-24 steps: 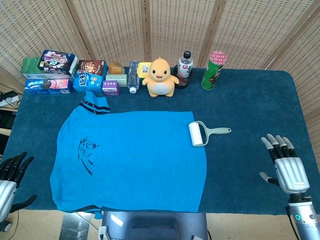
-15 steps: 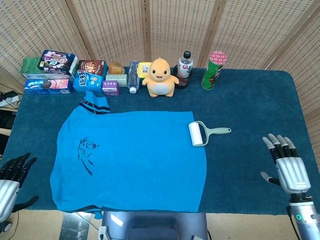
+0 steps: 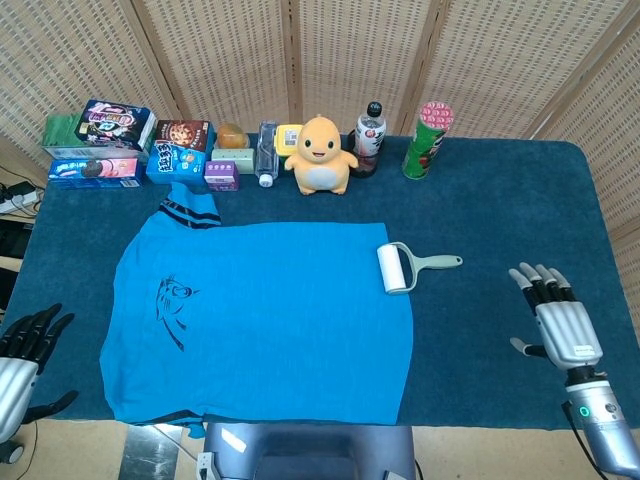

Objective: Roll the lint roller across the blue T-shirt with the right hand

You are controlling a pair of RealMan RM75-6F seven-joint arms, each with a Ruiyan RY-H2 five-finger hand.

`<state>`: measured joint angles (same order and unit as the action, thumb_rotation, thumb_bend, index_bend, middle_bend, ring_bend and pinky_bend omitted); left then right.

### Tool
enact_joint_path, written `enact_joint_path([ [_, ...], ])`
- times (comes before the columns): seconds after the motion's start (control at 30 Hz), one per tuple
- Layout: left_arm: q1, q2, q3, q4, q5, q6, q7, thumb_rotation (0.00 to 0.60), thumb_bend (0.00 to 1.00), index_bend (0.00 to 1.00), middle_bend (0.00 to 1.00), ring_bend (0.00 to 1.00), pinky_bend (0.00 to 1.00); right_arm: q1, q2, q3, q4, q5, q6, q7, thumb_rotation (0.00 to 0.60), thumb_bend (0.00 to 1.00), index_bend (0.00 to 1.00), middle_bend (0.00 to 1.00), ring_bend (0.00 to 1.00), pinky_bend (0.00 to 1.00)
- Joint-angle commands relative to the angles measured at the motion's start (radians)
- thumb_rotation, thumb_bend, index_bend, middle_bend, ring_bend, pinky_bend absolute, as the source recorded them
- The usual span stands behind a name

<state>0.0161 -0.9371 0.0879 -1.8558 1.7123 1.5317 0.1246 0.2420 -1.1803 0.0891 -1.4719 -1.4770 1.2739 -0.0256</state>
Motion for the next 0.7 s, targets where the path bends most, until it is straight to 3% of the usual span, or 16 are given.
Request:
enact_joint_path([
  [0.03, -0.016, -0.003, -0.006, 0.001, -0.019, -0.029, 0.005, 0.6, 0.09, 0.0, 0.0, 0.0, 0.06, 0.046, -0.024, 0.013, 0.044, 0.033, -0.073, 0.024, 0.6, 0.0, 0.08, 0.06, 0.02, 0.04],
  [0.33, -0.024, -0.01, -0.015, -0.008, -0.052, -0.048, 0.027, 0.6, 0.1, 0.0, 0.0, 0.0, 0.06, 0.178, -0.095, 0.057, 0.163, 0.068, -0.238, 0.049, 0.6, 0.0, 0.09, 0.08, 0.05, 0.06],
  [0.7, -0.039, -0.011, -0.028, -0.015, -0.105, -0.08, 0.032, 0.6, 0.1, 0.0, 0.0, 0.0, 0.06, 0.325, -0.187, 0.067, 0.323, 0.078, -0.443, 0.191, 0.6, 0.0, 0.1, 0.13, 0.11, 0.15],
])
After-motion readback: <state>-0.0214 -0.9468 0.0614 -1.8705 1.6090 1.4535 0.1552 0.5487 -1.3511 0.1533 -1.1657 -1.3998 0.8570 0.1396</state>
